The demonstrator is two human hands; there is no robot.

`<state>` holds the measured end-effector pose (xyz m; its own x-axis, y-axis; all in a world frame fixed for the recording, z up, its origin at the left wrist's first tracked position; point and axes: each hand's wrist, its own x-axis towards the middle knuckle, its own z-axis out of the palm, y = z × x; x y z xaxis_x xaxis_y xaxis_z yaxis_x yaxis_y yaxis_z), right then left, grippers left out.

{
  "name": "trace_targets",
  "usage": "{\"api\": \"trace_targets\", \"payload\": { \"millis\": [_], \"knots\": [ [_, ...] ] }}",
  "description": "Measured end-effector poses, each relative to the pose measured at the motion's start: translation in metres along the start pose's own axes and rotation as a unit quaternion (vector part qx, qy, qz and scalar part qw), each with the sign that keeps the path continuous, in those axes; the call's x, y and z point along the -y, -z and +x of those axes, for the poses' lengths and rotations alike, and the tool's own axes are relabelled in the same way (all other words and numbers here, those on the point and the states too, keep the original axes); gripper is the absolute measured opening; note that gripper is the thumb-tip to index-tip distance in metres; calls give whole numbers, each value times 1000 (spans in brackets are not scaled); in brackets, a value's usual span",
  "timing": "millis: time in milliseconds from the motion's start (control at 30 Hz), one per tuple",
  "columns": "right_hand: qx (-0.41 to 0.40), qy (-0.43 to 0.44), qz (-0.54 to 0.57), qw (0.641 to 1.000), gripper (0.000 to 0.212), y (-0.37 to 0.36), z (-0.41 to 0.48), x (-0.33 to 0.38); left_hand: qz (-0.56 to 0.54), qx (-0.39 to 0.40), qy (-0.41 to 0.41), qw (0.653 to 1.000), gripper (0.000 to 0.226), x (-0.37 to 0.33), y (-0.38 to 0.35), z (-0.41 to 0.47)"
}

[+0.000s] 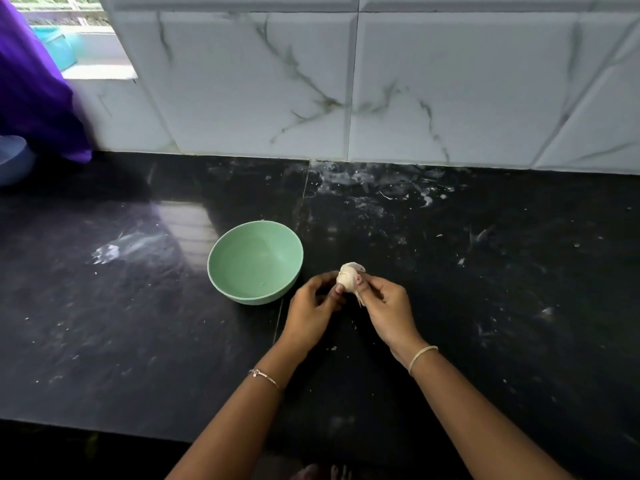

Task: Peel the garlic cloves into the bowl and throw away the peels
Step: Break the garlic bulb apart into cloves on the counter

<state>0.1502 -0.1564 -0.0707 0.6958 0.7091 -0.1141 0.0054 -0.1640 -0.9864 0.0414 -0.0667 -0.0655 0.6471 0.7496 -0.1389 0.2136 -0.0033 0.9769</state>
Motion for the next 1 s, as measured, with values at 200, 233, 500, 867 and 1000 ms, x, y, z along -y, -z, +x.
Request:
{"api": "trace_targets", "payload": {
  "millis": [200,233,500,867,1000],
  "knots": [
    [13,68,26,997,29,0,-1,-7,-29,48,-37,998,27,12,5,7],
    [12,78,17,997,30,0,-1,-9,-36,50,-43,997,28,13,6,9],
    [43,129,31,990,20,4,1,-16,-134,103,-54,984,21,22,7,15],
    [5,181,7,983,18,-3,-13,-16,-143,116,-78,980,27,20,10,5],
    [-54,206,-74,974,21,-6,-14,-20,-110,88,-88,986,30,21,6,2]
  ]
}}
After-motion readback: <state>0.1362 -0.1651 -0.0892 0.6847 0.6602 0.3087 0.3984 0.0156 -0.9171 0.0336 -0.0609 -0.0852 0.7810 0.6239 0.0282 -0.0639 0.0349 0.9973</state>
